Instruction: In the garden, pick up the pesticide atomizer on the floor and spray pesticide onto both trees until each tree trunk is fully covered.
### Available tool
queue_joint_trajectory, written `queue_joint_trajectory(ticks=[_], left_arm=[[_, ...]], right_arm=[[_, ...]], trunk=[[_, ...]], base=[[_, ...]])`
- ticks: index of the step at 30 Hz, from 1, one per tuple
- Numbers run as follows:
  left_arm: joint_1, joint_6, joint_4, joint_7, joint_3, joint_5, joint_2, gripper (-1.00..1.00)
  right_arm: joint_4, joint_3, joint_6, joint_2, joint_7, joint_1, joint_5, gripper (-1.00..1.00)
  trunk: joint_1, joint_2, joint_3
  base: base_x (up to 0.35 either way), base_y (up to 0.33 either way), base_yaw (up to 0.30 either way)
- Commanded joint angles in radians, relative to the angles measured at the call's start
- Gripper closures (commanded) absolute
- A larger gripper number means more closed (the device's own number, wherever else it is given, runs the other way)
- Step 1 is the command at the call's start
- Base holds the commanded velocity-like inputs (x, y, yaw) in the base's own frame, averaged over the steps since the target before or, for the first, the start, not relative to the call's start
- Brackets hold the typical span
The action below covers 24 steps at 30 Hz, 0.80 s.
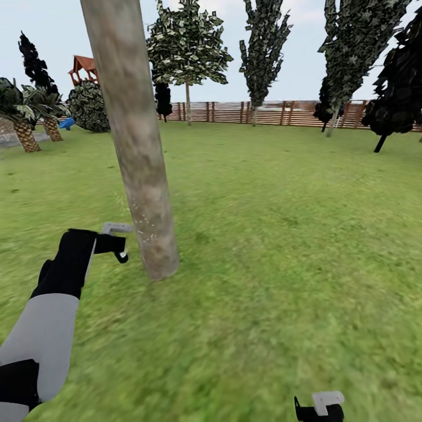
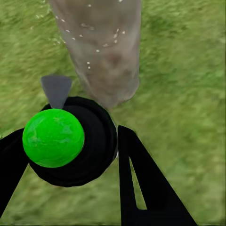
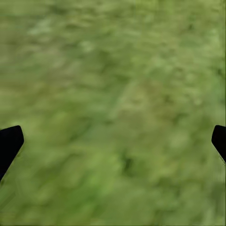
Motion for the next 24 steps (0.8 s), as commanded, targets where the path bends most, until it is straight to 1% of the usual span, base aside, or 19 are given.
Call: queue_joint_trajectory(ticks=[1, 3, 5, 8, 15, 19, 24], left_arm=[[0.000, 0.010, 0.000, 0.000, -0.001, 0.001, 0.000, 1.00], [0.000, 0.022, 0.000, 0.000, -0.012, 0.001, 0.001, 1.00], [0.000, 0.026, 0.000, 0.000, -0.033, 0.001, 0.002, 1.00], [0.002, 0.029, 0.000, 0.000, -0.042, 0.001, 0.003, 1.00], [0.004, 0.032, 0.000, 0.001, -0.044, 0.001, 0.005, 1.00], [0.005, 0.061, 0.000, 0.002, -0.043, 0.000, 0.006, 1.00], [0.006, 0.069, 0.000, 0.002, -0.043, 0.000, 0.007, 1.00]], right_arm=[[0.000, 0.000, 0.000, 0.000, 0.000, 0.000, 0.000, -1.00], [0.000, 0.000, 0.000, 0.001, 0.000, 0.000, 0.000, -1.00], [0.000, 0.000, 0.000, 0.001, 0.000, 0.000, 0.000, -1.00], [0.000, 0.000, 0.000, 0.000, 0.000, 0.000, -0.001, -1.00], [0.000, -0.001, 0.000, -0.002, 0.000, 0.000, 0.000, -1.00], [0.000, 0.000, 0.000, -0.002, 0.000, 0.000, -0.001, -1.00], [0.000, 0.000, 0.000, -0.002, 0.000, 0.000, -0.001, -1.00]], trunk=[[0.000, 0.000, 0.000], [0.000, 0.000, 0.000], [0.000, 0.000, 0.000], [0.000, 0.000, 0.000], [0.000, 0.000, 0.000], [0.000, 0.000, 0.000], [0.000, 0.000, 0.000]], base=[[0.300, -0.071, 0.276], [0.299, -0.104, 0.260], [0.271, -0.151, 0.101], [0.217, -0.196, 0.029], [0.165, -0.232, 0.001], [0.169, -0.234, 0.000], [0.177, -0.234, 0.000]])
